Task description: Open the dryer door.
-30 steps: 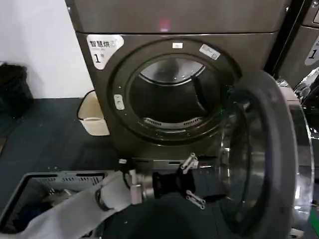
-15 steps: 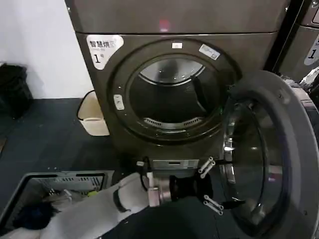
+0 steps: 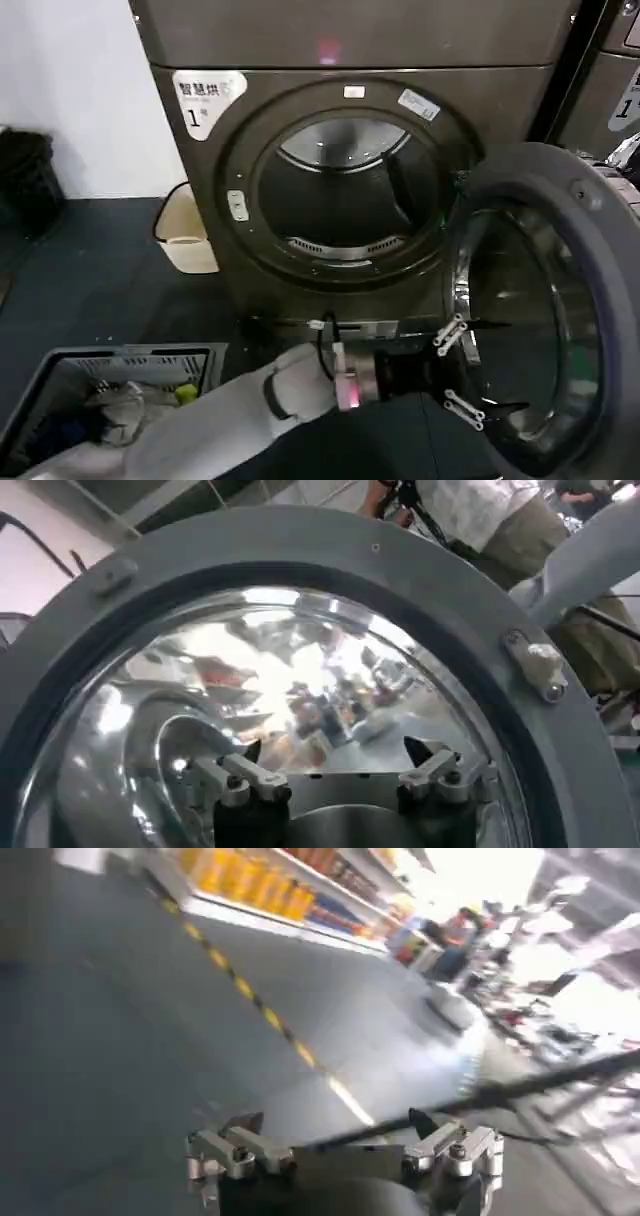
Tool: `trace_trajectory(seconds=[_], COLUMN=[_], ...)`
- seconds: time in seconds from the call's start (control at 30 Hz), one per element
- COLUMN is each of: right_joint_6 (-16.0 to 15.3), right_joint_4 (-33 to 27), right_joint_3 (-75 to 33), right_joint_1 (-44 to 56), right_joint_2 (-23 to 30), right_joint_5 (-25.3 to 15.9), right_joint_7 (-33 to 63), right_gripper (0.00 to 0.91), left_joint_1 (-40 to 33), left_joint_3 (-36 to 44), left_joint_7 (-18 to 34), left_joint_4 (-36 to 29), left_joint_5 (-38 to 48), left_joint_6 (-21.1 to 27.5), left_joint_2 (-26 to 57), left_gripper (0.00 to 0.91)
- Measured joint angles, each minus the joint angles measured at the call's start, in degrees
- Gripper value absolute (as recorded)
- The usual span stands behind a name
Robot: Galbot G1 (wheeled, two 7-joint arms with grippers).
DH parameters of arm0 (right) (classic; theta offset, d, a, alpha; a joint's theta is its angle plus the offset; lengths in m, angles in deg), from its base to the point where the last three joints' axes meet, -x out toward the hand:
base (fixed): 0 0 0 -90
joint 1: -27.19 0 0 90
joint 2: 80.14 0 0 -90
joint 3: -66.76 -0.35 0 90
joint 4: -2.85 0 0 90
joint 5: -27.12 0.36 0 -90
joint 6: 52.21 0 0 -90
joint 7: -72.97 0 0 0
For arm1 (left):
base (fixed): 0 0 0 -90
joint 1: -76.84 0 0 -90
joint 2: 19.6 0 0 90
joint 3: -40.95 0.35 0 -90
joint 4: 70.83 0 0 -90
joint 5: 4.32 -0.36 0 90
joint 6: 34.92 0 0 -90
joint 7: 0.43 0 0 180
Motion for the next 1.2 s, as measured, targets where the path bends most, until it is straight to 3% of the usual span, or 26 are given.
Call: trace_trajectory(seconds=[0.83, 1.2], right_joint_6=[-1.26, -1.34], right_joint_4=[2.81, 3.76], right_joint_3=[-2.33, -2.58], right_joint_1=[1.07, 1.49], right_joint_2=[6.04, 7.44], right_joint_5=[-0.15, -0.12], right_joint_7=[0.43, 0.20], right_gripper=[0.907, 0.907], left_joint_1=[-8.98, -11.23], left_joint_3=[-0.59, -1.92], left_joint_7=[8.64, 13.01], left_joint_4=[23.21, 32.70], left_joint_5=[-11.28, -16.25], left_joint_6=[-3.97, -4.81], left_joint_2=[-22.45, -22.40], left_gripper=[0.907, 0.907])
